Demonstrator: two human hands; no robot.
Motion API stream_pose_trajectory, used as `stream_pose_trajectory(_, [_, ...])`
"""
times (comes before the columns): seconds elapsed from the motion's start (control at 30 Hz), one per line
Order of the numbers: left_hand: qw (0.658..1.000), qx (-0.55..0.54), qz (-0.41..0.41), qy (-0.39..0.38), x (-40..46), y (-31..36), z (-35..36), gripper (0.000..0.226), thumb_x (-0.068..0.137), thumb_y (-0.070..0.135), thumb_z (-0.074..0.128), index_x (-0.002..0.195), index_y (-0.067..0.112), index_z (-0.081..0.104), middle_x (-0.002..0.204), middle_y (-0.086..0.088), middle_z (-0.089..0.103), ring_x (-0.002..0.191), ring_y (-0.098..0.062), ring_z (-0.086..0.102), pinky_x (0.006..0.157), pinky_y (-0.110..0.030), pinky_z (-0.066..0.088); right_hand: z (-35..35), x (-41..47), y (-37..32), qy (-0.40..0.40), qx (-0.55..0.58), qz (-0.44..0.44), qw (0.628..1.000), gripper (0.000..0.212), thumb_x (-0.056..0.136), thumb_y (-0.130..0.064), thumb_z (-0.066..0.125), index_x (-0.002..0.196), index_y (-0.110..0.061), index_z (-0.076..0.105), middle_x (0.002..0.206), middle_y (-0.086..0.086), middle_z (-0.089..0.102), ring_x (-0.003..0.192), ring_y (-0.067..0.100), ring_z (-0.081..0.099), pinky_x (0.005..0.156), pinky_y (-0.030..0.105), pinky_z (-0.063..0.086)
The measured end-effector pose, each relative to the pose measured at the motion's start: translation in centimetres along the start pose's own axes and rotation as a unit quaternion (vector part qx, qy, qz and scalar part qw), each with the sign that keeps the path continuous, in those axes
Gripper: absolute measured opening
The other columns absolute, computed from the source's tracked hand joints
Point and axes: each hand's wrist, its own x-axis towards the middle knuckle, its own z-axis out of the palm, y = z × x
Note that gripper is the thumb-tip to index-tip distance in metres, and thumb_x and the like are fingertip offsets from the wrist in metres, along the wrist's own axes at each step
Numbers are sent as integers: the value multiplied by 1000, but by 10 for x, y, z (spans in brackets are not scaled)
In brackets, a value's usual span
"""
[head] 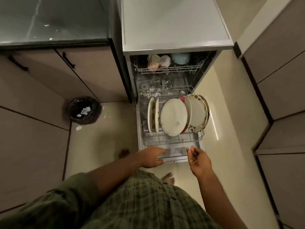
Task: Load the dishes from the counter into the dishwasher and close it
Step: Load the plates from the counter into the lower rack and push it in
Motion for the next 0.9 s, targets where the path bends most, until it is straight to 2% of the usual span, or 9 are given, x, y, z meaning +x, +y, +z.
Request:
stream_pose_trajectory(0.17, [999, -28, -36, 21, 4, 12, -9, 52, 104, 39, 57, 150, 16, 49, 153, -5, 52, 139, -23, 48, 113, -32, 35, -3, 11, -18, -14, 8, 20, 1000, 14, 104, -8, 55, 106, 1, 65, 86, 7, 66, 75, 19, 75, 64, 25, 64])
stream_pose_trajectory(0.23, [996, -53, -62, 42, 7, 9, -11, 49, 103, 40, 59, 146, 18, 54, 147, -5, 57, 132, -22, 53, 106, -31, 39, 3, 18, -17, -16, 3, 32, 999, 14, 104, -7, 55, 109, 3, 64, 85, 8, 66, 79, 21, 74, 65, 26, 64])
stream_pose_trajectory(0.33, [988, -111, -93, 63, 17, 2, -11, 46, 99, 46, 62, 139, 24, 59, 139, -2, 62, 120, -17, 60, 101, -34, 49, 20, 26, -18, -10, -30, 35, 999, 13, 103, -6, 56, 106, 3, 65, 89, 12, 69, 72, 22, 77, 60, 26, 64])
stream_pose_trajectory(0.47, [975, -186, -106, 63, 43, -5, -9, 42, 97, 48, 65, 133, 26, 64, 135, 3, 66, 116, -10, 64, 102, -34, 54, 39, 35, -23, 15, -91, 39, 995, 11, 102, -4, 57, 104, 4, 65, 89, 16, 69, 87, 29, 72, 58, 27, 63])
stream_pose_trajectory(0.57, [958, -248, -128, 72, 62, -7, -4, 32, 97, 43, 68, 125, 27, 69, 124, 8, 70, 109, -6, 66, 101, -34, 56, 49, 45, -26, 36, -103, 46, 993, 12, 102, -3, 56, 95, 5, 63, 76, 16, 68, 74, 29, 73, 55, 29, 62])
stream_pose_trajectory(0.67, [937, -306, -152, 76, 86, -14, 1, 19, 97, 38, 69, 115, 36, 69, 118, 15, 71, 107, 1, 66, 101, -31, 55, 57, 75, -30, 62, -100, 49, 992, 9, 100, 0, 59, 97, 7, 64, 74, 17, 68, 60, 27, 74, 53, 29, 62])
stream_pose_trajectory(0.8, [905, -371, -188, 89, 122, -21, 10, 17, 98, 32, 68, 115, 32, 71, 113, 15, 72, 104, 2, 66, 100, -26, 53, 64, 126, -27, 94, -122, 69, 986, 8, 98, 2, 59, 95, 8, 63, 80, 21, 70, 74, 32, 73, 60, 33, 63])
stream_pose_trajectory(0.9, [878, -420, -218, 76, 155, -30, 21, 16, 99, 27, 68, 115, 27, 70, 110, 10, 73, 102, 2, 67, 92, -14, 51, 68, 175, -17, 121, -132, 87, 980, 10, 101, 0, 56, 100, 8, 62, 94, 25, 70, 88, 35, 70, 60, 32, 63])
